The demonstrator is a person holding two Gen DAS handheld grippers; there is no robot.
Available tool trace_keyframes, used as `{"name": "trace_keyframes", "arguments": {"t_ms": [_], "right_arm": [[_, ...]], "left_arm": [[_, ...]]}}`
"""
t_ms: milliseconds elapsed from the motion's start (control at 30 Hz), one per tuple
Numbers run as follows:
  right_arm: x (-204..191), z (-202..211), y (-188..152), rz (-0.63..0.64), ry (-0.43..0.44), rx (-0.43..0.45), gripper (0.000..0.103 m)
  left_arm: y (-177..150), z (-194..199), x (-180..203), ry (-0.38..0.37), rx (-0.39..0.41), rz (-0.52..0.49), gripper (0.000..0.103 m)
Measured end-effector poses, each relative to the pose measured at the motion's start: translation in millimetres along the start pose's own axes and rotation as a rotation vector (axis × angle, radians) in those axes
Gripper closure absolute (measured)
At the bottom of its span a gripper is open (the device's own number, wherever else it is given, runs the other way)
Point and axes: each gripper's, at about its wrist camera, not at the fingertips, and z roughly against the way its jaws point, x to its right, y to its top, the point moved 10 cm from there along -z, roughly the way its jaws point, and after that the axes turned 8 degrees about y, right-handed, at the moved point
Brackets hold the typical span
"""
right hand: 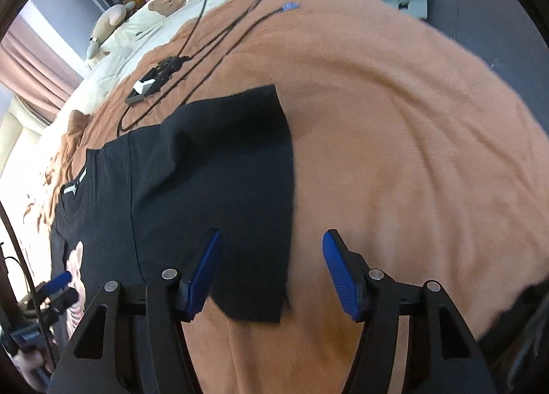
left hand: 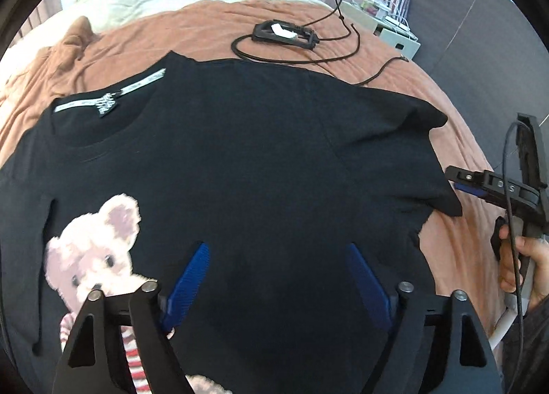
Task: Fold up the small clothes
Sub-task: 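Grasp the opposite side with right gripper and fold it inward while left gripper holds shirt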
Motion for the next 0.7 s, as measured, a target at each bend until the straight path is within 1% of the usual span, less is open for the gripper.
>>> {"name": "trace_keyframes", "arguments": {"t_ms": [67,100,200,233,267,333,367,400,467,500,633,667,700], "right_arm": [[6.1,-11.5,4.5,-0.013,0.004,-0.006,0.047],[8.2,-14.6,7.0,-0.017,0.010,-0.002,0.047],[9.1,-22.2,18.9,-0.029,0.063,0.017,0.047],[9.3,-23.9,21.9,-0.028,0.076,0.021,0.051],[9.6,-26.8,24.5,-0.021,0.080,0.022,0.056],[13.4,-30.9,26.0,0.002,0.048,0.011,0.082],[15.9,-30.9,26.5,0.008,0.018,0.005,0.088],[15.7,-29.1,27.7,0.004,0.013,0.005,0.099],[8.1,-21.7,31.2,-0.003,0.040,0.025,0.100],[4.9,-17.4,32.2,0.007,0.042,0.038,0.101],[-19.7,-0.8,32.1,0.079,0.072,0.070,0.102],[-25.9,3.7,31.5,0.100,0.077,0.077,0.102],[-32.7,8.6,30.6,0.117,0.086,0.084,0.102]], "left_arm": [[2.9,-6.2,3.8,-0.013,-0.007,0.007,0.027],[4.7,-8.4,4.9,-0.018,-0.007,0.009,0.032],[11.4,-13.2,6.0,-0.048,0.014,0.029,0.042],[12.8,-17.3,6.2,-0.058,0.009,0.041,0.044],[13.8,-22.2,6.6,-0.066,-0.001,0.051,0.050],[15.9,-29.1,7.5,-0.073,-0.015,0.062,0.056],[17.4,-31.6,8.4,-0.076,-0.017,0.065,0.061],[19.3,-34.4,9.1,-0.086,-0.020,0.076,0.064],[22.4,-37.6,11.0,-0.108,-0.027,0.099,0.068],[24.9,-38.9,13.7,-0.124,-0.030,0.104,0.074],[32.4,-42.0,25.7,-0.157,-0.036,0.103,0.083],[33.1,-41.9,26.8,-0.167,-0.034,0.111,0.087],[33.1,-42.4,27.7,-0.181,-0.037,0.123,0.089]]}}
